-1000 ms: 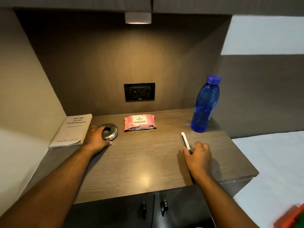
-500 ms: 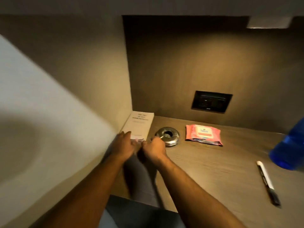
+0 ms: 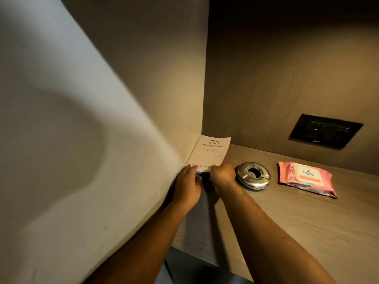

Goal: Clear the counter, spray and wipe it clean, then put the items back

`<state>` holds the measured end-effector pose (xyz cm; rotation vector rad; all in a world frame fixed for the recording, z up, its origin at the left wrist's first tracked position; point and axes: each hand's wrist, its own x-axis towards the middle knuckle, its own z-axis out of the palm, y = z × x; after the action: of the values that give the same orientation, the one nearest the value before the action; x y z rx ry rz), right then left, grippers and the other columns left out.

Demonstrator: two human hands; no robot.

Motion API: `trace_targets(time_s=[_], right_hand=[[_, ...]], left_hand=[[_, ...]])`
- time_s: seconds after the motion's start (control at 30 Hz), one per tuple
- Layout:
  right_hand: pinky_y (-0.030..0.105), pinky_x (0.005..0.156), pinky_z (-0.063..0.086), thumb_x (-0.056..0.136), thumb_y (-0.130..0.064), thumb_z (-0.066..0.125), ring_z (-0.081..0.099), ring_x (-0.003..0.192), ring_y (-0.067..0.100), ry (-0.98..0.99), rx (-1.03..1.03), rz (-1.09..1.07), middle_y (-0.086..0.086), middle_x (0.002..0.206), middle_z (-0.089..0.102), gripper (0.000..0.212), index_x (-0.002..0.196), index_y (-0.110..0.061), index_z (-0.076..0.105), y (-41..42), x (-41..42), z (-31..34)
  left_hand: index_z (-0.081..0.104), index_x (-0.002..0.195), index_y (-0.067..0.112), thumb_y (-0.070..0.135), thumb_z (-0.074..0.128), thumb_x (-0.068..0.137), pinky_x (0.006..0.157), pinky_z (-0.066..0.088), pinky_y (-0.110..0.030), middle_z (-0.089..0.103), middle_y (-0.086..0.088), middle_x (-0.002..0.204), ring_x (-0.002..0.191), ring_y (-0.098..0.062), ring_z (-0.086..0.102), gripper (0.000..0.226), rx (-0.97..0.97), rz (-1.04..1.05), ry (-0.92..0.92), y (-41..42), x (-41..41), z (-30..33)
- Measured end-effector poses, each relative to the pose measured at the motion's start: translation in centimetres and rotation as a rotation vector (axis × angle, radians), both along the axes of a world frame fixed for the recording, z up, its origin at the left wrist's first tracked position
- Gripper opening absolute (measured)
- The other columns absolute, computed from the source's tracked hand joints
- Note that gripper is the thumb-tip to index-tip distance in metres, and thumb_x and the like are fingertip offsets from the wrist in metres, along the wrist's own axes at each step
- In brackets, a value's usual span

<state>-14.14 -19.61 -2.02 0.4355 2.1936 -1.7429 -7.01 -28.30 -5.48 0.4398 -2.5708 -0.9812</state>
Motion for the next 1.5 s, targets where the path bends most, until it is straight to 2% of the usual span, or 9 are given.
trace_targets(time_s=[0.1,0.3,0.43,0.5,0.57,0.7,0.97,1.2,1.5], right_hand=[[0.044,0.083,0.058,0.094,-0.017,0.054,0.068,0.096,0.028,0.144,-0.063,0.055,0.011,0.107,0.07,0.011,0.103,-0.013,0.06,1.0,1.4,1.1],[0.018,0.044,0.041,0.099,-0.017,0.051,0.056,0.06,0.012,0.275,-0.178,0.142,0.009,0.086,0.064,0.013,0.108,-0.01,0.057,9.1,4.6,4.7],[0.02,0.043,0.041,0.098,-0.015,0.05,0.055,0.055,0.01,0.377,-0.033,0.113,0.004,0.077,0.063,0.013,0.105,-0.01,0.06,16.6,8.1,5.1],[0.029,0.058,0.05,0.097,-0.017,0.053,0.061,0.072,0.02,0.429,0.126,0.07,0.007,0.088,0.069,0.016,0.104,-0.011,0.066,20.1,10.2,4.4],[0.029,0.069,0.049,0.097,-0.019,0.053,0.063,0.088,0.022,0.413,0.279,0.048,0.008,0.105,0.071,0.022,0.109,-0.008,0.068,23.7,12.4,3.5],[0.022,0.056,0.035,0.098,-0.021,0.051,0.057,0.082,0.017,0.385,0.448,0.063,0.011,0.109,0.071,0.024,0.102,-0.007,0.07,28.4,15.7,1.5],[0.035,0.083,0.052,0.098,-0.029,0.05,0.061,0.101,0.028,0.258,0.696,0.264,0.012,0.122,0.061,0.032,0.117,-0.007,0.062,30.3,18.5,-1.3],[0.033,0.081,0.05,0.098,-0.034,0.05,0.056,0.094,0.021,0.224,0.792,0.288,0.01,0.124,0.045,0.034,0.119,-0.009,0.057,30.3,17.6,-1.8],[0.031,0.084,0.054,0.094,-0.032,0.058,0.059,0.101,0.023,0.2,0.708,0.24,0.011,0.127,0.05,0.032,0.115,-0.008,0.06,30.3,18.8,-0.1]], left_hand=[[0.052,0.127,0.014,0.017,0.07,0.083,0.097,0.038,-0.021,0.055,-0.007,0.128,0.123,-0.02,0.05,0.048,0.159,0.07,0.122,0.2,-0.2,0.3],[0.05,0.13,0.027,0.038,0.08,0.07,0.095,0.05,-0.035,0.055,0.003,0.132,0.117,-0.013,0.053,0.068,0.26,0.004,0.157,4.1,1.0,2.4],[0.062,0.124,0.014,0.024,0.084,0.068,0.082,0.04,-0.006,0.059,-0.002,0.129,0.108,-0.012,0.056,0.06,0.202,-0.084,0.213,10.4,3.2,4.4],[0.062,0.123,0.009,0.017,0.083,0.069,0.078,0.034,0.001,0.059,-0.006,0.13,0.106,-0.011,0.054,0.059,0.182,-0.124,0.196,14.0,5.2,4.6],[0.06,0.125,0.006,0.015,0.082,0.071,0.083,0.037,-0.007,0.058,-0.007,0.132,0.112,-0.016,0.056,0.059,0.152,-0.157,0.152,17.6,7.8,4.1],[0.056,0.13,0.008,0.016,0.076,0.078,0.092,0.046,-0.023,0.056,-0.008,0.134,0.118,-0.02,0.054,0.056,0.128,-0.195,0.022,22.1,11.8,2.2],[0.051,0.135,0.009,0.013,0.061,0.09,0.098,0.045,-0.03,0.049,-0.006,0.14,0.124,-0.022,0.048,0.046,-0.007,-0.245,-0.16,23.9,14.6,0.8],[0.045,0.139,0.012,0.017,0.052,0.095,0.115,0.021,-0.033,0.038,-0.01,0.15,0.141,-0.026,0.029,0.045,-0.134,-0.247,-0.233,23.7,14.2,0.3],[0.041,0.141,0.016,0.015,0.052,0.095,0.112,0.028,-0.038,0.035,-0.011,0.152,0.14,-0.028,0.029,0.048,-0.134,-0.388,-0.273,21.5,14.9,2.1]])
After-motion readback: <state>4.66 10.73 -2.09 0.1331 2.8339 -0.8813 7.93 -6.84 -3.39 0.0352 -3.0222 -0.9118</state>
